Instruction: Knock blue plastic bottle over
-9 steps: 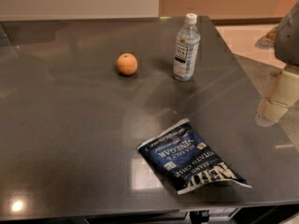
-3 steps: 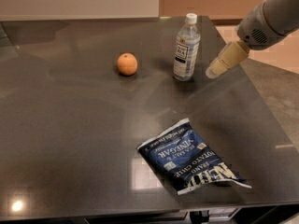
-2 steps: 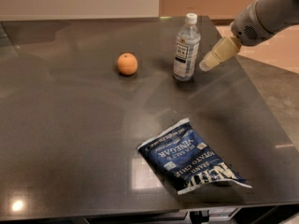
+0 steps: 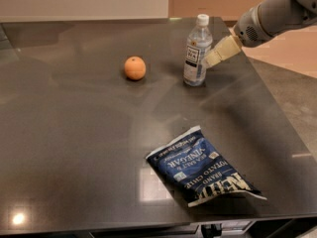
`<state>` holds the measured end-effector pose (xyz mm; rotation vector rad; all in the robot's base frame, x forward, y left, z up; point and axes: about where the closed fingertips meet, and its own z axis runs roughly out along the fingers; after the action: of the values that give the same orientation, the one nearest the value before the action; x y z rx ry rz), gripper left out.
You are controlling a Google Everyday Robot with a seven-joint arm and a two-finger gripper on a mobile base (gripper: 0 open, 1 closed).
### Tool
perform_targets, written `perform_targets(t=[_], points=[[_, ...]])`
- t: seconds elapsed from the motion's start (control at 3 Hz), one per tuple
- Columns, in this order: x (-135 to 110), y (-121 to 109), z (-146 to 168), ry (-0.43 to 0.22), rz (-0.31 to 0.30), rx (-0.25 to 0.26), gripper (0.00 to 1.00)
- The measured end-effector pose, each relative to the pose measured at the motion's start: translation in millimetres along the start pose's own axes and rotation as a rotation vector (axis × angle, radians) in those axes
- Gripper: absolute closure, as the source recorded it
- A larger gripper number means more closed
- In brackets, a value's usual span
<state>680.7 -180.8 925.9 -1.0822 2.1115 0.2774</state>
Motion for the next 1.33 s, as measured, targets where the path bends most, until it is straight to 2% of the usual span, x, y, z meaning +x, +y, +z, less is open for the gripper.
perform_targets(t=[0.33, 1.0, 1.33], points=[[-14, -1, 11, -0.042, 0.005, -0.026, 0.00], [-34, 15, 19, -0.103, 0.008, -0.093, 0.00], [-36, 25, 19, -0.116, 0.021, -0.126, 0.16]])
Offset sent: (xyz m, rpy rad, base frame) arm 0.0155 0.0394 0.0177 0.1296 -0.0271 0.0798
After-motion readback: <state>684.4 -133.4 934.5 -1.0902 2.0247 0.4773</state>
